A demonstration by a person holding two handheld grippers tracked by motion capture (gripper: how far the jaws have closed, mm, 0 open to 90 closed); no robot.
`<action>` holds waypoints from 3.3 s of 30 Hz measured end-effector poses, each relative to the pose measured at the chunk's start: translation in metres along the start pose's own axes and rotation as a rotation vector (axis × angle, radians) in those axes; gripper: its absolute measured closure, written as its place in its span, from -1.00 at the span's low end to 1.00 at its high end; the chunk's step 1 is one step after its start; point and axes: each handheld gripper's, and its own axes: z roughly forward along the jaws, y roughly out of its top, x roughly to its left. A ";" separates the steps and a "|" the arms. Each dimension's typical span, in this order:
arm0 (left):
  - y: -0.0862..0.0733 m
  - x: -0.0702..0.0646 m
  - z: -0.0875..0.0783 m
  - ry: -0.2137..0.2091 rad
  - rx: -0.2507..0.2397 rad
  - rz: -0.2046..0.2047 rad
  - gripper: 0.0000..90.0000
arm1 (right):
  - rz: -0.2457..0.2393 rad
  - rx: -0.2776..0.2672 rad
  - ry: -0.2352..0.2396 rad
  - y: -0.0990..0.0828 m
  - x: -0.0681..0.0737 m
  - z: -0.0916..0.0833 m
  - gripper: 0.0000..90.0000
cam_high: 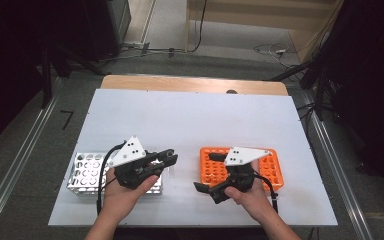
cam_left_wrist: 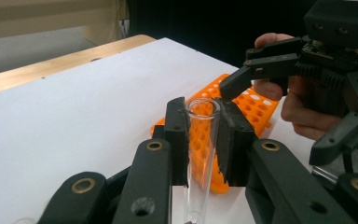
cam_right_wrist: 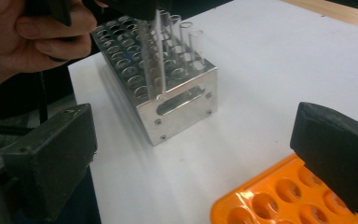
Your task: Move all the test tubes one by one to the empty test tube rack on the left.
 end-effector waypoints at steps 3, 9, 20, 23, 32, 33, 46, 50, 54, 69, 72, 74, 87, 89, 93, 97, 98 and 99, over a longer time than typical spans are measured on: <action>0.000 0.005 -0.005 0.015 -0.004 -0.003 0.69 | 0.016 -0.009 -0.012 -0.002 -0.006 -0.005 -1.00; 0.000 0.013 -0.013 0.032 -0.020 -0.017 0.69 | 0.016 -0.014 -0.049 -0.007 -0.014 -0.013 -1.00; 0.002 0.024 -0.026 0.082 -0.034 -0.024 0.69 | 0.050 -0.020 -0.119 -0.019 -0.031 -0.035 -1.00; 0.002 0.028 -0.030 0.104 -0.032 -0.023 0.69 | 0.055 -0.026 -0.147 -0.021 -0.035 -0.042 -1.00; 0.000 0.039 -0.041 0.149 -0.039 -0.032 0.69 | 0.095 -0.021 -0.214 -0.037 -0.048 -0.066 -1.00; 0.000 0.039 -0.042 0.157 -0.040 -0.033 0.69 | 0.097 -0.021 -0.221 -0.039 -0.050 -0.069 -1.00; -0.004 0.056 -0.057 0.223 -0.054 -0.057 0.69 | 0.147 -0.036 -0.291 -0.058 -0.059 -0.104 -1.00; -0.005 0.061 -0.062 0.244 -0.063 -0.064 0.69 | 0.160 -0.049 -0.306 -0.061 -0.064 -0.111 -1.00; -0.006 0.065 -0.069 0.261 -0.072 -0.073 0.69 | 0.160 -0.045 -0.318 -0.063 -0.067 -0.112 -1.00; -0.020 0.082 -0.075 0.347 -0.077 -0.106 0.69 | 0.166 -0.045 -0.333 -0.066 -0.072 -0.114 -1.00; -0.025 0.084 -0.071 0.367 -0.073 -0.111 0.69 | 0.169 -0.046 -0.335 -0.066 -0.072 -0.114 -1.00; -0.029 0.087 -0.069 0.364 -0.073 -0.123 0.69 | 0.167 -0.047 -0.334 -0.067 -0.073 -0.114 -1.00; -0.049 0.088 -0.054 0.352 0.029 -0.144 0.68 | 0.174 -0.042 -0.331 -0.069 -0.075 -0.112 -1.00; -0.049 0.086 -0.053 0.360 0.038 -0.135 0.68 | 0.174 -0.042 -0.331 -0.069 -0.075 -0.111 -1.00; -0.050 0.084 -0.052 0.370 0.069 -0.126 0.66 | 0.175 -0.039 -0.331 -0.070 -0.075 -0.110 -1.00; -0.051 0.083 -0.052 0.370 0.095 -0.131 0.66 | 0.176 -0.039 -0.332 -0.070 -0.076 -0.110 -1.00; -0.052 0.083 -0.051 0.368 0.101 -0.130 0.66 | 0.176 -0.040 -0.332 -0.070 -0.076 -0.110 -1.00; -0.052 0.082 -0.051 0.367 0.105 -0.132 0.65 | 0.178 -0.041 -0.332 -0.070 -0.076 -0.111 -1.00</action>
